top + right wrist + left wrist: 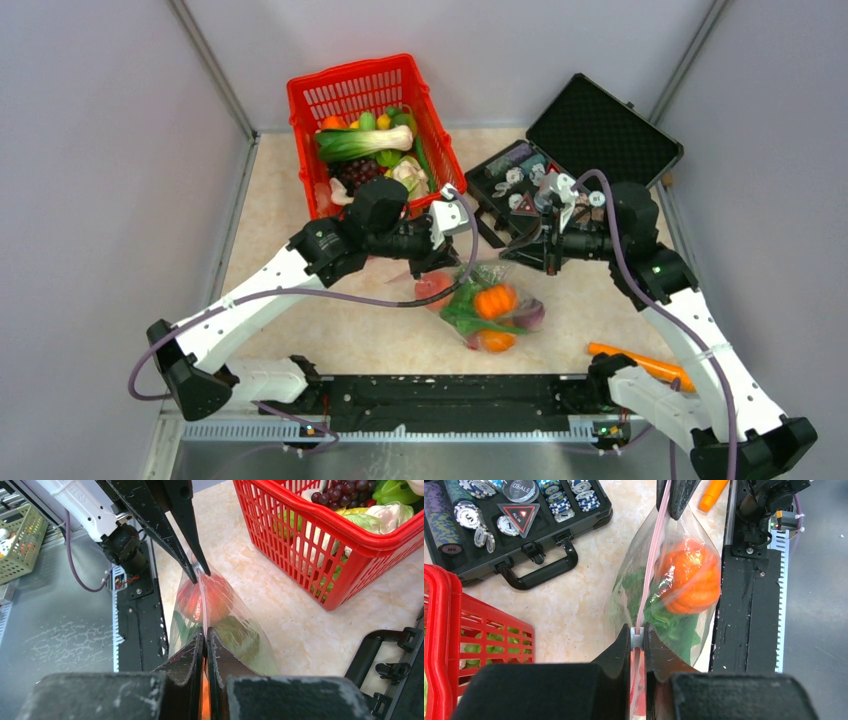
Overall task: Place the food in the zip-top bag and seal the zipper
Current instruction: Zip the zipper food storage bag at the center of the board.
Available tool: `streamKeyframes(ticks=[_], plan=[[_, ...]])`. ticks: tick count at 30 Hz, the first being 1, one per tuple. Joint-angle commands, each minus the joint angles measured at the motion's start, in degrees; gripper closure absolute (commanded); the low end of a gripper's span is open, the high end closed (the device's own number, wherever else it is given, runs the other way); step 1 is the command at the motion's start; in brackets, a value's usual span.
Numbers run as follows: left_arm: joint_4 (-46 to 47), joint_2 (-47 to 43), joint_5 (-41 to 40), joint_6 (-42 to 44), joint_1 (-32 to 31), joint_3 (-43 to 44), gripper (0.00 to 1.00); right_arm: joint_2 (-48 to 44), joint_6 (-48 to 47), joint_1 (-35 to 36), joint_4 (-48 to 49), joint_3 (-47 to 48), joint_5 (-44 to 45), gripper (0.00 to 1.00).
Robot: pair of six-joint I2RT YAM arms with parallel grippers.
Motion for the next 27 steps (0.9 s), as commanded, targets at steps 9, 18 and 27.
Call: streamKeyframes(ticks=[9, 18, 27], plan=[[2.5, 1.03, 9.11, -1.21, 0.85, 6.92, 0.97, -2.29, 2.96, 0.29, 2.77, 5.76, 1.55, 0.39], [-0.83, 7.05, 13.81, 1.28, 0.72, 13.71, 0.98, 4.96, -13.1, 0.34, -14.76, 16.95, 1.23, 0.36], [0.77, 8.68, 15.39, 0.45, 0.32, 14.66, 0.97, 9.59, -19.52, 0.46, -19.85, 17.76, -4.64, 0.43]])
